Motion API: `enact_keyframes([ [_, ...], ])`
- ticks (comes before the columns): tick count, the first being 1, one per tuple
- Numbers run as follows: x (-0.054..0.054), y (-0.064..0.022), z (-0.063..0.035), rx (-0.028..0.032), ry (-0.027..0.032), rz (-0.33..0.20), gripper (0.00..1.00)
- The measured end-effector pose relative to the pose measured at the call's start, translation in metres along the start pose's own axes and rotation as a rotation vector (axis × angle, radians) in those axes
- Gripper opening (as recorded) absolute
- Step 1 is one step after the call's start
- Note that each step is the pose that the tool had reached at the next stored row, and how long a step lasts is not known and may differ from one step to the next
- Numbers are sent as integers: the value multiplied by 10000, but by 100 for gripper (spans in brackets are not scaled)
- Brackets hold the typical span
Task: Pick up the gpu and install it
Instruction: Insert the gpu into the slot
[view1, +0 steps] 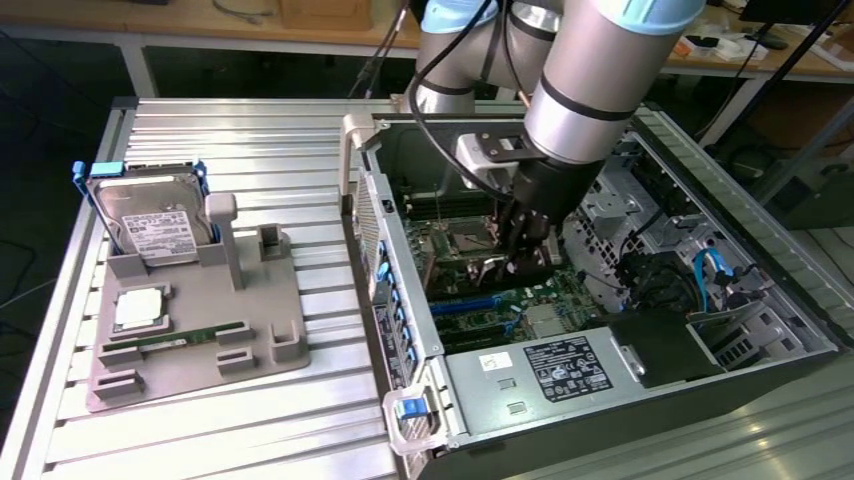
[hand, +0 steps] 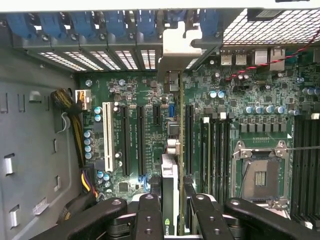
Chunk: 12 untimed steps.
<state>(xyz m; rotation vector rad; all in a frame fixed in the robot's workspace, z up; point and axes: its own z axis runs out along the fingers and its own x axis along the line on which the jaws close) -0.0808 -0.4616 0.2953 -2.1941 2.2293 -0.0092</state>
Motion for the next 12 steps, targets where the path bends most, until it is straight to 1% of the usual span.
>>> enact_keyframes([
  [4, 1, 30, 54, 28, -1, -1, 27],
  [12, 3, 100, 106, 88, -21, 1, 27],
])
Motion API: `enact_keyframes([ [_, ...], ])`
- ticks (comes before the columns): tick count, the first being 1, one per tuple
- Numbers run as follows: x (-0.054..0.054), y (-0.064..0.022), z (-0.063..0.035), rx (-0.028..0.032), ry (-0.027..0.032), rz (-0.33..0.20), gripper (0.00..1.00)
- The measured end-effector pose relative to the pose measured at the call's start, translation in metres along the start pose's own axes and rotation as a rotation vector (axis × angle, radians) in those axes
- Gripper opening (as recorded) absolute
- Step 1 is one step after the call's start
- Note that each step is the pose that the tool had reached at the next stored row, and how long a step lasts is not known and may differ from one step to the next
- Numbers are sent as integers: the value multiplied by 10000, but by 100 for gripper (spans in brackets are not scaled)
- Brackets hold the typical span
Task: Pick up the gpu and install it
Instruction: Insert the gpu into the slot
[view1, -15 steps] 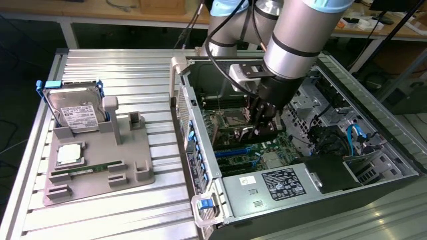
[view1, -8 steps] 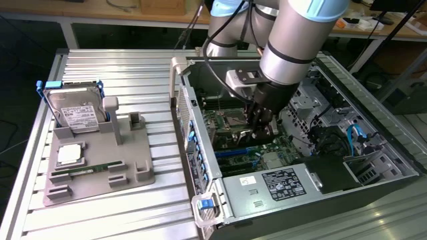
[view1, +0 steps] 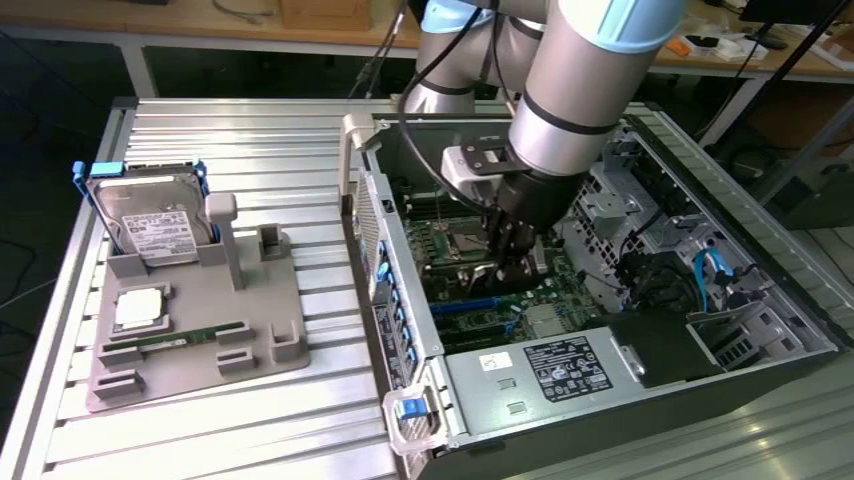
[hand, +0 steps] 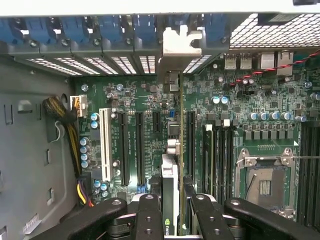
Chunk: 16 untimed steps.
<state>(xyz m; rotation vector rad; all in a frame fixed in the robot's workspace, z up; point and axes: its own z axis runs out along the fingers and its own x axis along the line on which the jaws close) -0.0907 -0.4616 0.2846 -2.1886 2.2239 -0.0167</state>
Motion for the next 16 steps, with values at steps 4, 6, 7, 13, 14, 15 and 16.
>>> enact_keyframes([
  [4, 0, 23, 21, 20, -25, -1, 27],
  [6, 0, 34, 32, 30, -37, 0, 27],
  [7, 1, 39, 37, 35, -44, 0, 27],
  [13, 2, 91, 58, 39, -91, 1, 27],
  [14, 1, 100, 59, 39, -98, 1, 27],
  [15, 1, 100, 60, 38, -102, 0, 27],
  [16, 1, 100, 62, 38, -109, 1, 27],
])
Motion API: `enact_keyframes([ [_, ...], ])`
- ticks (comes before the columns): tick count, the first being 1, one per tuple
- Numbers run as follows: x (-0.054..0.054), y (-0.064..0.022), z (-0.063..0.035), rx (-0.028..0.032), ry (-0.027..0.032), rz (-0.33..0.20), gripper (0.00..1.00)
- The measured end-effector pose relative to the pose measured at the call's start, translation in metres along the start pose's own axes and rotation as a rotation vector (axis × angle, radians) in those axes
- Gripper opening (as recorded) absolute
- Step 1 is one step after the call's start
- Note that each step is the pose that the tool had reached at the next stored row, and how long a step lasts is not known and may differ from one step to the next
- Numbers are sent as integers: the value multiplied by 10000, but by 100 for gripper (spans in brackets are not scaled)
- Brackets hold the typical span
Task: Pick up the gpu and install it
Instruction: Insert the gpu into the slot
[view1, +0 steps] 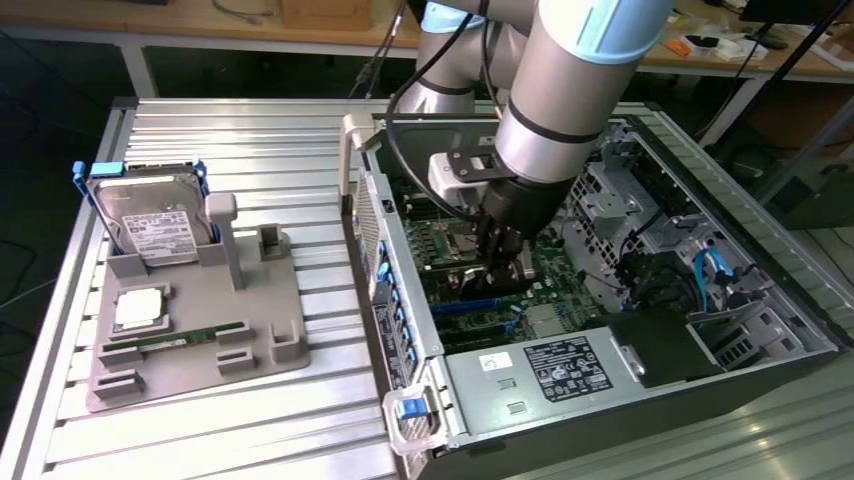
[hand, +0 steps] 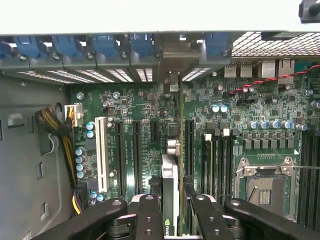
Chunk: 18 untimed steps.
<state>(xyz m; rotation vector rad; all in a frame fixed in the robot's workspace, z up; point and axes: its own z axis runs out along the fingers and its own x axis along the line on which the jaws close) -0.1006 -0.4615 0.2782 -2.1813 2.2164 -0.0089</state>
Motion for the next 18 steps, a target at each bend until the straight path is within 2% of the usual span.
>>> enact_keyframes([
  [4, 0, 1, 3, -7, -16, 3, 27],
  [8, 1, -8, 5, -79, -33, 17, 27],
  [12, 0, -74, 10, -163, -35, 40, 27],
  [18, 5, -82, 13, -185, -32, 84, 27],
])
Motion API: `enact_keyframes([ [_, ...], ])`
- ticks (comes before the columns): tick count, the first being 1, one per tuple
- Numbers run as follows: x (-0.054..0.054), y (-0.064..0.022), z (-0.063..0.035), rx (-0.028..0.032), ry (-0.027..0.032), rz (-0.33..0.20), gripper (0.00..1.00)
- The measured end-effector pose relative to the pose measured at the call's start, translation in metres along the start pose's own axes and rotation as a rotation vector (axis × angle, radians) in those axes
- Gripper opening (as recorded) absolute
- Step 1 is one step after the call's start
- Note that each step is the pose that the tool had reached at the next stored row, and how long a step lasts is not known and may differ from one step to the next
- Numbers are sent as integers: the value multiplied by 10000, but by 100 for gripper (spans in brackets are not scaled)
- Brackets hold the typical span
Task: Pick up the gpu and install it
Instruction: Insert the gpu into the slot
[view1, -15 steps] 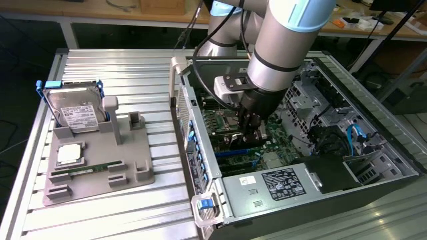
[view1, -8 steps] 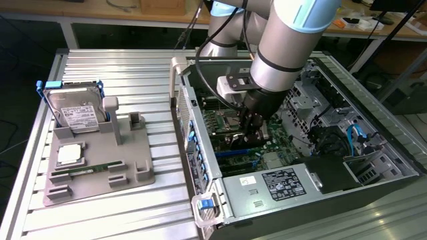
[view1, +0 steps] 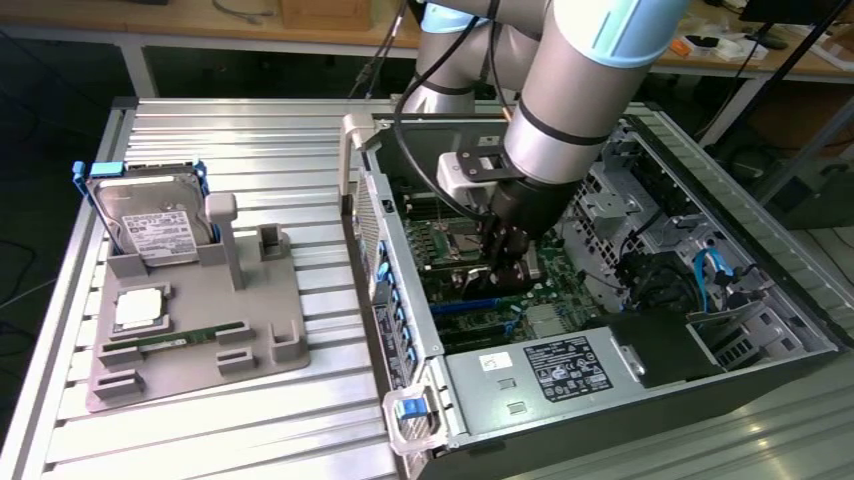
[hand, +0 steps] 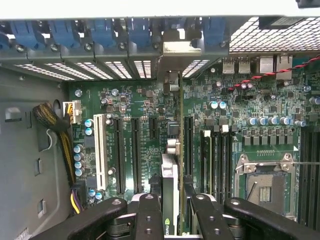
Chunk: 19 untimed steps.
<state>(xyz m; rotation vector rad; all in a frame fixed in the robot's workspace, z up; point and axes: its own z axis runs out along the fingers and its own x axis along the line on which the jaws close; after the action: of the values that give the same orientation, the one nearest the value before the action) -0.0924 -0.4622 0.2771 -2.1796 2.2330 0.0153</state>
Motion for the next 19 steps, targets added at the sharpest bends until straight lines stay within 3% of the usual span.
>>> enact_keyframes([
  [12, 37, 49, 3, -1, 0, 109, 27],
  [19, 39, 38, 7, -78, -1, 162, 27],
])
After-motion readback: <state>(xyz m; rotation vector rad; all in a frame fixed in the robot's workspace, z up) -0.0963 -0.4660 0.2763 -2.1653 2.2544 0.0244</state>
